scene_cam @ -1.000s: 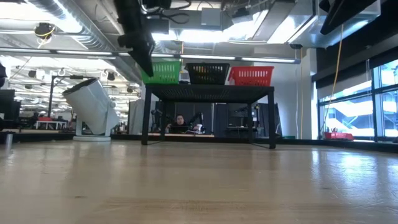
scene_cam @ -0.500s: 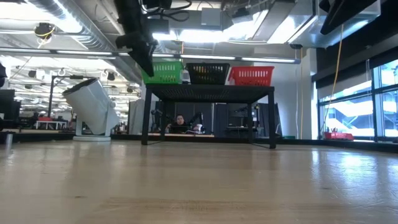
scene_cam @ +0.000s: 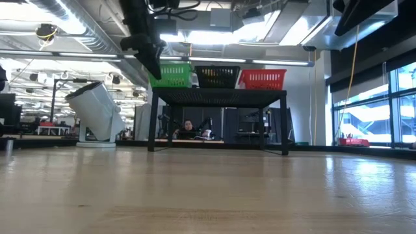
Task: Pick & Place Office Desk Supplies
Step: Put the green bin on the shelf
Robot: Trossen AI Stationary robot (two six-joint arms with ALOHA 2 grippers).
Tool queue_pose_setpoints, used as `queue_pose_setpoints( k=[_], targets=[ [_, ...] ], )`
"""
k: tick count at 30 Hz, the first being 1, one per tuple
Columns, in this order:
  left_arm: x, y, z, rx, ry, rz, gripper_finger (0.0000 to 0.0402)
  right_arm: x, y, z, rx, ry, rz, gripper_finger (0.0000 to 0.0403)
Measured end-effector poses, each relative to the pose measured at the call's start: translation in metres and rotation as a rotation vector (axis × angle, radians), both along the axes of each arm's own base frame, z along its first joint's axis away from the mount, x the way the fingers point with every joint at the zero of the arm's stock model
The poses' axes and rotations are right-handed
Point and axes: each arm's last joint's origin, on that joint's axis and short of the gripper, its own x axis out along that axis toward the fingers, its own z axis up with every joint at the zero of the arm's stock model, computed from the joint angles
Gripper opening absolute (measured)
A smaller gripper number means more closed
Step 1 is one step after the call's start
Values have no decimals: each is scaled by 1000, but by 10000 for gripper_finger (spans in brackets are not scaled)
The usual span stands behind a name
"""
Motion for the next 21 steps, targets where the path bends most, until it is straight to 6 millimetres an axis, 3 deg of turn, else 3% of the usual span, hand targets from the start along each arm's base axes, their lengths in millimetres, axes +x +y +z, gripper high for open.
queue_pose_setpoints(
  k=[21],
  targets=[
    [0,1,1,24,-4,14,3,0,0,0,-6,2,8,158]
  ],
)
